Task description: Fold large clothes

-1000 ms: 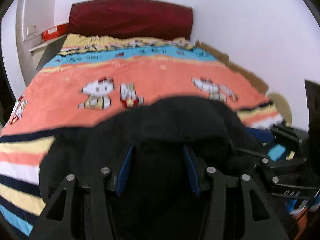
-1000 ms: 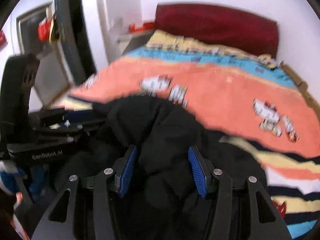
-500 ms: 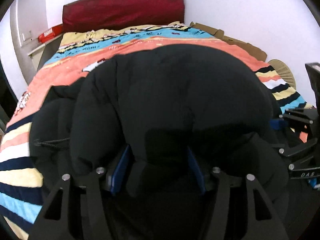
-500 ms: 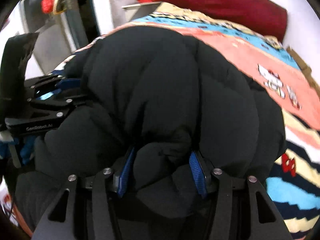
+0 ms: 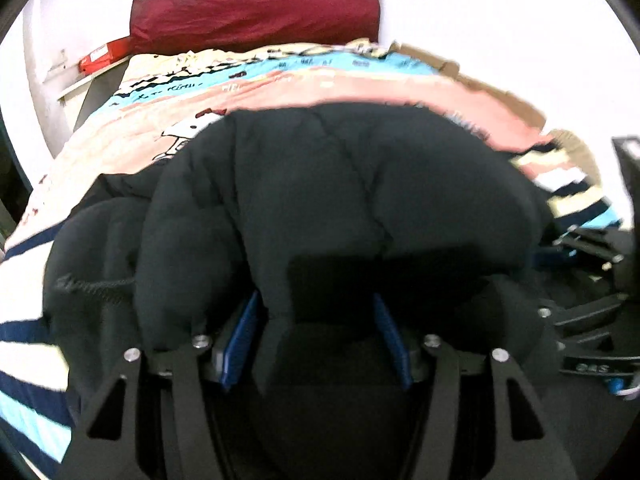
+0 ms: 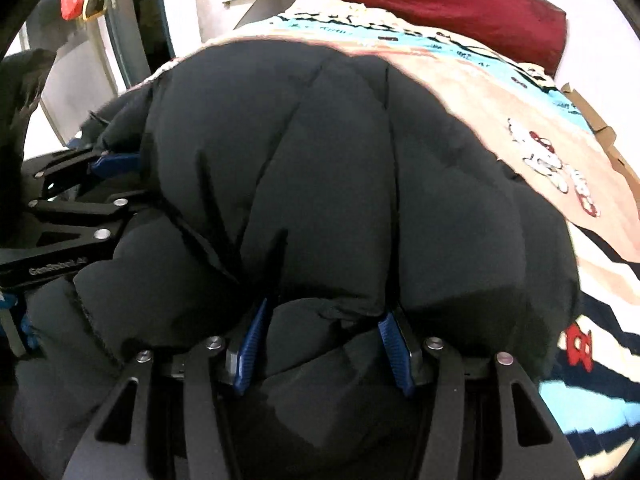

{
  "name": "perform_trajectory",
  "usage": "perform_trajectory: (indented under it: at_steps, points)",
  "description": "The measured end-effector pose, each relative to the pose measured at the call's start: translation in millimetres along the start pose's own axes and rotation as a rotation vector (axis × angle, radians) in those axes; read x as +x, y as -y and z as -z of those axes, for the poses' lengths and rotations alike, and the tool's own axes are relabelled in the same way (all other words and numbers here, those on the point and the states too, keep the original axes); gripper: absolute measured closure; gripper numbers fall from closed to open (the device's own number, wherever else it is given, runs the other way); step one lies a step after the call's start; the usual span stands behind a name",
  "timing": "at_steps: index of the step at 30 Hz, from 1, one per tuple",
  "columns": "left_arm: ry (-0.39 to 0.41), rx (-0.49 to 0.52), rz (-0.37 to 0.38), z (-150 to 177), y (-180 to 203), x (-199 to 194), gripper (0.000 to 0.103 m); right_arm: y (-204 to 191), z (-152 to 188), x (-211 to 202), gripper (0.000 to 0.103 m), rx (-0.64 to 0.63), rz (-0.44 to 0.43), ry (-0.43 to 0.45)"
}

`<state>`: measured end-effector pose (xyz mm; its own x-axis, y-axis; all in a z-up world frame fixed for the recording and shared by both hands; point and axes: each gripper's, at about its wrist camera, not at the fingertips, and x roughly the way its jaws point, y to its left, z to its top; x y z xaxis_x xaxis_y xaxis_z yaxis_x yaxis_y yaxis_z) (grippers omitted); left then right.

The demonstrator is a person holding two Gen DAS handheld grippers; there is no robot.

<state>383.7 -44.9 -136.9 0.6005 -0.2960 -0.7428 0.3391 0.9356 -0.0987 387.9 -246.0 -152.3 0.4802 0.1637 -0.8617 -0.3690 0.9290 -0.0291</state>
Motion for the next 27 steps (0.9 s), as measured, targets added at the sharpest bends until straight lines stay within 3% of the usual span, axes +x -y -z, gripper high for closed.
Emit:
perform_trajectory:
  at_steps: [3, 5, 9, 16, 27]
  points:
    - [0.03, -0.002, 0.029, 5.8, 3.7, -27.4, 0.047, -5.6, 8.7, -28.8, 0.05, -0.004, 0.001, 0.058]
    - [0.008, 0.026, 0.017, 9.5, 11.1, -26.7, 0.047, -10.0, 14.3, -40.6, 0.05, -0.007, -0.021, 0.071]
    - [-0.06, 0.023, -0.008, 17.2, 14.1, 1.6, 0.047, -7.0, 17.6, -24.4, 0.05, 0.016, -0.018, 0.028]
    - [-0.058, 0.02, -0.054, 21.4, 18.3, 2.1, 0.047, 3.2, 17.0, -5.5, 0.049, 0.07, -0.035, 0.014]
    - [0.102, -0.019, -0.18, 39.8, 45.8, -108.9, 0.047, -3.6, 40.3, -80.6, 0.045, 0.123, 0.012, 0.105]
